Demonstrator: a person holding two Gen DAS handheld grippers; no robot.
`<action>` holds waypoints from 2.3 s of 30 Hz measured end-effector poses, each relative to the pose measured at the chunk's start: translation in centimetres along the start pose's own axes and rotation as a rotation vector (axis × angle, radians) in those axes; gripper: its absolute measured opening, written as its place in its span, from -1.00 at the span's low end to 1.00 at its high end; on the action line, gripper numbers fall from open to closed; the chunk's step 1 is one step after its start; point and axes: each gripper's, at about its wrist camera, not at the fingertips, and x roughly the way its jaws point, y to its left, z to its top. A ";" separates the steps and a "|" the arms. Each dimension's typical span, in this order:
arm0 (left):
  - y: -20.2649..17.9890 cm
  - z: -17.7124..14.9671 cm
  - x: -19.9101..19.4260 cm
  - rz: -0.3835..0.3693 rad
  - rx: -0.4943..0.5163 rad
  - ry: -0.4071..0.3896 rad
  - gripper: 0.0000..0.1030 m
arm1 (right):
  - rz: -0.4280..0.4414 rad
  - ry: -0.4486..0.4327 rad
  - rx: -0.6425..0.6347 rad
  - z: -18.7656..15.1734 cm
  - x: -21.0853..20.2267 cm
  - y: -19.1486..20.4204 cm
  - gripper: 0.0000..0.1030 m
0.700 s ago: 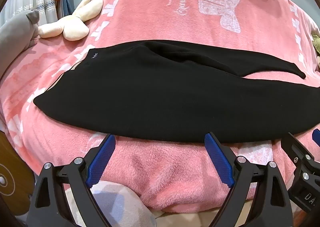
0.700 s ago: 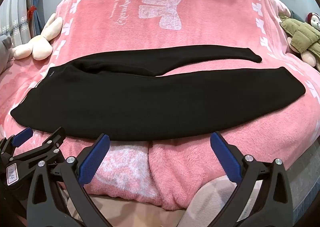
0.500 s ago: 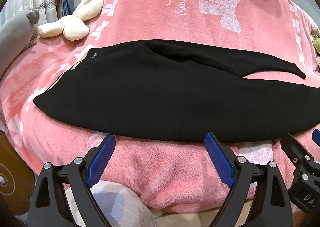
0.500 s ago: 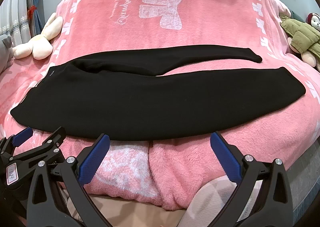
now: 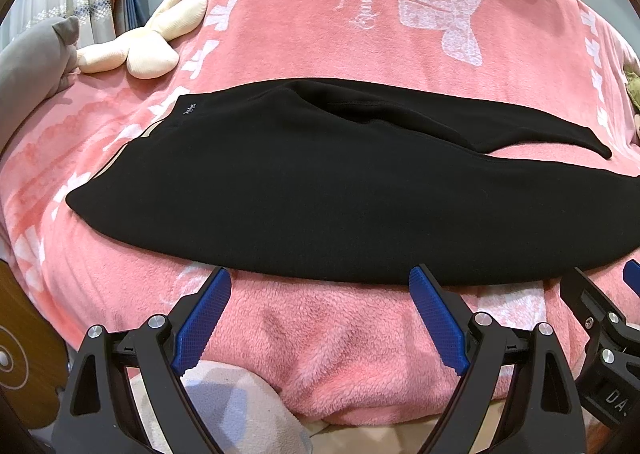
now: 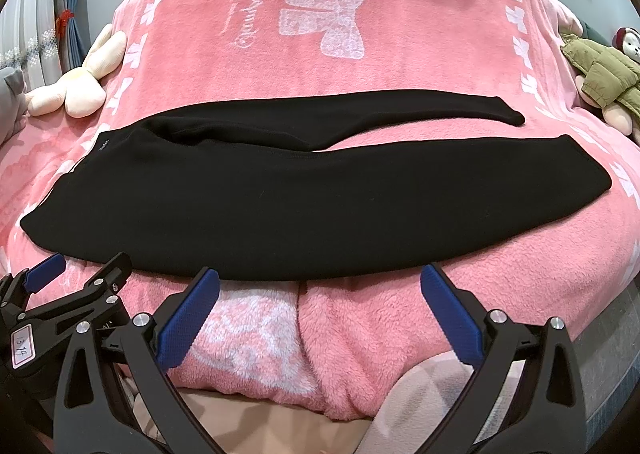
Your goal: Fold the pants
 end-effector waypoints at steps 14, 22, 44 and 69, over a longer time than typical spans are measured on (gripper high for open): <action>0.4 -0.5 0.5 -0.002 -0.001 -0.002 0.71 | -0.001 0.000 0.000 0.0 -0.1 0.0 0.91; 0.4 -0.4 0.5 0.000 0.000 -0.003 0.71 | -0.002 0.000 0.000 0.0 -0.1 0.0 0.91; 0.5 -0.4 0.5 -0.004 0.000 -0.008 0.71 | -0.003 0.017 -0.005 -0.1 0.3 0.5 0.91; 9.0 15.2 3.7 -0.086 -0.011 -0.095 0.80 | -0.122 0.123 0.130 16.7 12.7 -23.5 0.90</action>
